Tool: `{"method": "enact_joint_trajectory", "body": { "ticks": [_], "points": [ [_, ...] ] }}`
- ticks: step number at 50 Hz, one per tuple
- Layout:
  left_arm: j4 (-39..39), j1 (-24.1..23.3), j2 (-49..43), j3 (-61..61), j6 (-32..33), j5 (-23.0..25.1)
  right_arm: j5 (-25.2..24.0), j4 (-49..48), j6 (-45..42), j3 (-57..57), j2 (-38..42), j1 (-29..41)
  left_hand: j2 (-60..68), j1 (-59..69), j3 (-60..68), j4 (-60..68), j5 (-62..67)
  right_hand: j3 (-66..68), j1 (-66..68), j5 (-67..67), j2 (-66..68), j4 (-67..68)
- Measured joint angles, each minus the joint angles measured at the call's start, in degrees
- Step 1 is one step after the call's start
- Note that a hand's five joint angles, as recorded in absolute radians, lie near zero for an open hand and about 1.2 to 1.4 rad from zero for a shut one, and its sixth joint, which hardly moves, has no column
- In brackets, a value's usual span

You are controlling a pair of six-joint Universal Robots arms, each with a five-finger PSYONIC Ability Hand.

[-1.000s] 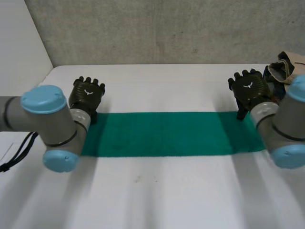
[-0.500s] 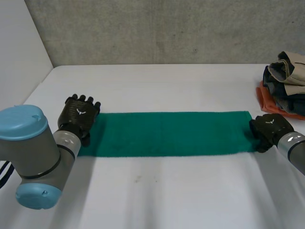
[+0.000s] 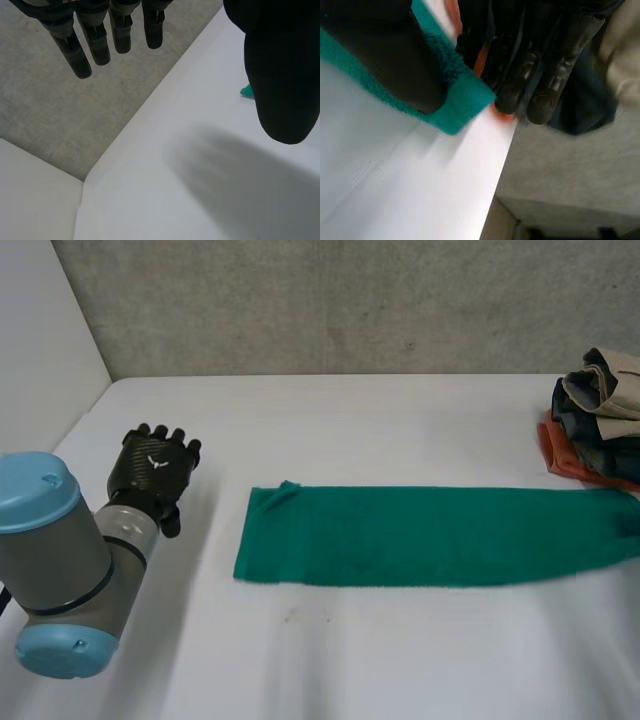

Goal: Fold the laundry.

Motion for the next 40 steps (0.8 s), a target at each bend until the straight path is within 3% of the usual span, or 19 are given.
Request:
{"method": "enact_joint_trajectory", "body": {
  "ticks": [10,11,16,19,21,24,28,30,31,32,35,40],
  "points": [
    [0.0,1.8,3.3,-0.2,-2.9,0.0,-4.6,-8.3,9.0,-2.2,-4.9,23.5,0.0,0.0,0.0,0.0,0.0,0.0,0.4,0.3,0.1,0.1],
    [0.0,2.2,3.9,-0.2,-3.7,0.1,-6.3,-10.7,10.3,-3.5,-4.0,29.7,0.0,0.0,0.0,0.0,0.0,0.1,0.4,0.3,0.1,0.2],
    [-0.3,2.7,4.9,-0.4,-5.1,0.1,-10.7,-17.0,11.0,-9.2,3.7,47.1,0.0,0.0,0.0,0.0,0.0,0.1,0.4,0.3,0.1,0.2],
    [-0.4,2.8,5.0,-0.6,-5.4,0.1,-11.6,-18.2,10.4,-11.1,6.9,51.4,0.0,0.0,0.0,0.0,0.0,0.1,0.4,0.3,0.1,0.2],
    [-0.5,2.9,5.0,-1.2,-5.5,0.1,-12.9,-19.5,8.6,-14.4,13.7,57.2,0.0,0.0,0.0,0.0,0.0,0.1,0.4,0.3,0.1,0.2],
    [-0.5,2.9,4.9,-1.7,-5.5,0.2,-13.2,-19.6,7.5,-15.6,16.9,58.8,0.0,0.0,0.0,0.0,0.0,0.1,0.4,0.3,0.1,0.2],
    [-0.5,2.6,4.6,-2.0,-5.5,0.4,-12.2,-19.4,7.2,-16.1,17.6,58.9,0.0,0.0,0.0,0.0,0.0,-13.6,-14.1,-12.8,-14.9,-13.5],
    [-0.5,2.2,4.3,-1.8,-5.5,0.4,-10.0,-19.0,8.5,-15.5,15.6,58.2,0.0,0.0,0.0,0.0,0.0,-44.1,-41.5,-42.0,-44.9,-42.9],
    [-0.5,2.0,4.3,-1.7,-5.5,0.5,-9.1,-18.8,9.2,-15.2,14.7,57.9,0.0,0.0,0.0,0.0,0.0,-44.1,-41.5,-42.0,-44.9,-42.9],
    [-0.4,1.6,4.1,-1.5,-5.5,0.5,-7.6,-18.4,10.6,-14.5,13.0,57.2,0.0,0.0,0.0,0.0,0.0,-54.3,-47.2,-51.4,-54.5,-54.0],
    [-0.2,-0.9,3.2,0.2,-5.4,0.5,-3.1,-16.0,16.8,-10.8,8.0,52.6,0.0,0.0,0.0,0.0,0.0,-56.0,-47.4,-52.3,-55.3,-54.8],
    [-0.1,-6.1,1.2,3.5,-5.5,0.4,0.0,-10.0,25.8,-3.7,1.2,43.8,0.0,0.0,0.0,0.0,0.0,-56.0,-47.4,-52.3,-55.3,-54.8]
  ]
}}
